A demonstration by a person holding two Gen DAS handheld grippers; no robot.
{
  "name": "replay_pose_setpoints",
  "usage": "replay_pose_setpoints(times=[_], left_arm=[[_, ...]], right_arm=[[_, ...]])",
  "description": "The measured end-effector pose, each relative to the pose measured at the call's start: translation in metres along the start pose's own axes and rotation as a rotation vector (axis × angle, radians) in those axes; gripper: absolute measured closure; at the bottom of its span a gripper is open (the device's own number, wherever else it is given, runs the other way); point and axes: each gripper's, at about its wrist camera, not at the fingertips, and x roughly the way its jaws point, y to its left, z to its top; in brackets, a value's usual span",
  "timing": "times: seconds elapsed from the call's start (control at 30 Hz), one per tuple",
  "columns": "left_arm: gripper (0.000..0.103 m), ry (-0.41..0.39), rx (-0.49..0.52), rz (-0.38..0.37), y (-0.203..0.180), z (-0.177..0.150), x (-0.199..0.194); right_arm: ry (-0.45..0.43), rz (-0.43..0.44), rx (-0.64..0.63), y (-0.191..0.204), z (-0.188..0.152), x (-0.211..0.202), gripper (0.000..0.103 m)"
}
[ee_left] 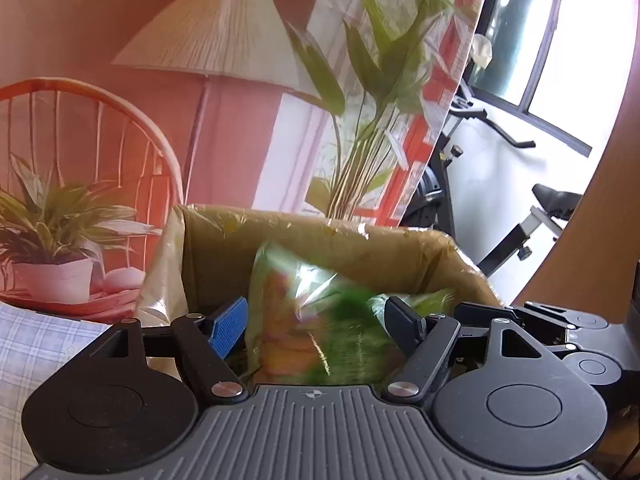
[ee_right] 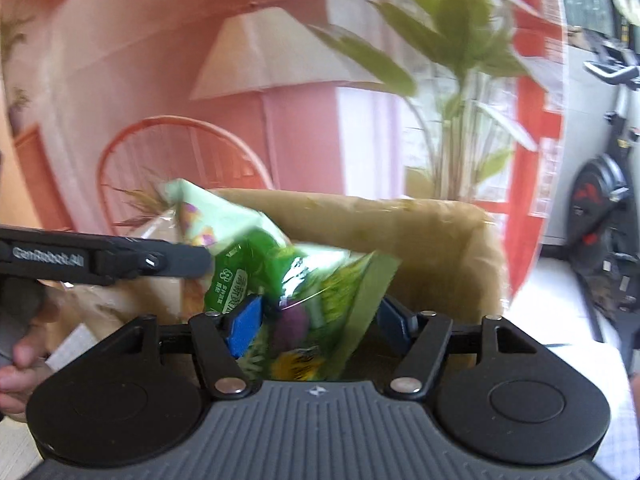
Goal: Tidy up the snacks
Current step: 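Open both grippers to drop the green bags into the box, then move both grippers back down toward the orange packets on the table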
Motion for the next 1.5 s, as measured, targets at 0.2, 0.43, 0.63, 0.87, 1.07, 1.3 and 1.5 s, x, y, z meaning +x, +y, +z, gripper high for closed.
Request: replay_pose_setpoints(times=[0.2,0.43,0.63,0.87,1.07,1.3,1.5], left_arm=[[0.025,-0.038,0.04,0.024,-0.009,0.003,-0.029],[0.024,-0.073,0.074,0.047,-0.018,0.003,-0.069],[0.018,-0.081,0.128,0.087,-0.024,-0.01,-0.106],[0.018,-0.068,0.168,0.149,-0.022,-0.043,-0.131],[0.018,-0.083,0.098,0.167,-0.009,-0.069,-0.149],[0.018,-0.104,0.104,0.207,-0.001,-0.1,-0.166],[0.018,-0.097,0.125,0.23,0.004,-0.129,-0.176]], right_arm=[[-0.023,-0.03,-0.013,0.006,0.003,-0.02,0.036],[-0.066,-0.045,-0.007,0.022,0.004,-0.057,0.036],[-0.103,-0.06,-0.002,0.036,-0.006,-0.095,0.036],[-0.121,-0.076,-0.005,0.047,-0.033,-0.128,0.036],[-0.109,-0.074,-0.02,0.053,-0.061,-0.141,0.036],[-0.091,-0.062,-0.006,0.058,-0.092,-0.141,0.036],[-0.089,-0.054,0.015,0.063,-0.114,-0.138,0.036]])
